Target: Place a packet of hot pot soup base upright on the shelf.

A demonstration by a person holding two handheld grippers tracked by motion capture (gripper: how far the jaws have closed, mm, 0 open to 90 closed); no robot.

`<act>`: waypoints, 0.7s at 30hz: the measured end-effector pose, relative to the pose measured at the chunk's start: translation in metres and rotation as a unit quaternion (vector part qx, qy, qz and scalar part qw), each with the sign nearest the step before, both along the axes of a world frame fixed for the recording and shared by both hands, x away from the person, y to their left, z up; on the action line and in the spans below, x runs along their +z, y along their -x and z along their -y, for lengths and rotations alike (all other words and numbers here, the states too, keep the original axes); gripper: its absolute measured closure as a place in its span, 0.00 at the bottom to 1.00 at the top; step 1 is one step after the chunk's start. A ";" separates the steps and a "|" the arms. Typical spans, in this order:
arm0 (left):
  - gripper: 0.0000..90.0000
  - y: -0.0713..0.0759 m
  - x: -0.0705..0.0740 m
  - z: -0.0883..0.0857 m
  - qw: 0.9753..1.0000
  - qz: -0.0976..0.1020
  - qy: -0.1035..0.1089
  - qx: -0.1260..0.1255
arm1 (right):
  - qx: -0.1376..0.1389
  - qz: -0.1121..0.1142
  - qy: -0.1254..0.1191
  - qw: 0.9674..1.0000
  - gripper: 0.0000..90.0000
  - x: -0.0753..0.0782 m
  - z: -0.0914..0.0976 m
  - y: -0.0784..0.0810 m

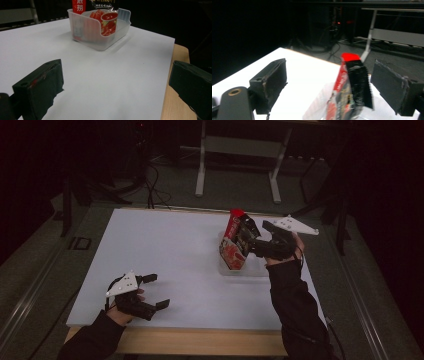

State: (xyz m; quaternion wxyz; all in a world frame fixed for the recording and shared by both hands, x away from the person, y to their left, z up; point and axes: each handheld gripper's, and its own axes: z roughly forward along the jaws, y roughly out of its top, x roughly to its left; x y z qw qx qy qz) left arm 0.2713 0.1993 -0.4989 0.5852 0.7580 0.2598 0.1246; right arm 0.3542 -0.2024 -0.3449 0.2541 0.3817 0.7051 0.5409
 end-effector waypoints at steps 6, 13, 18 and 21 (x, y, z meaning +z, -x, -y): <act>0.00 0.000 0.000 0.000 1.000 0.001 0.002 0.001 | 0.034 -0.002 -0.005 0.999 0.16 0.002 -0.003 0.018; 0.00 0.001 0.001 0.000 1.000 0.002 0.003 0.002 | 0.067 0.005 0.009 0.998 0.16 -0.004 -0.006 0.038; 0.00 0.001 0.001 0.001 1.000 0.002 0.002 0.001 | 0.089 0.001 0.003 0.996 0.16 -0.017 -0.007 0.052; 0.00 0.001 0.001 0.000 1.000 0.003 0.003 0.000 | 0.106 -0.004 0.008 0.994 0.15 -0.031 -0.009 0.056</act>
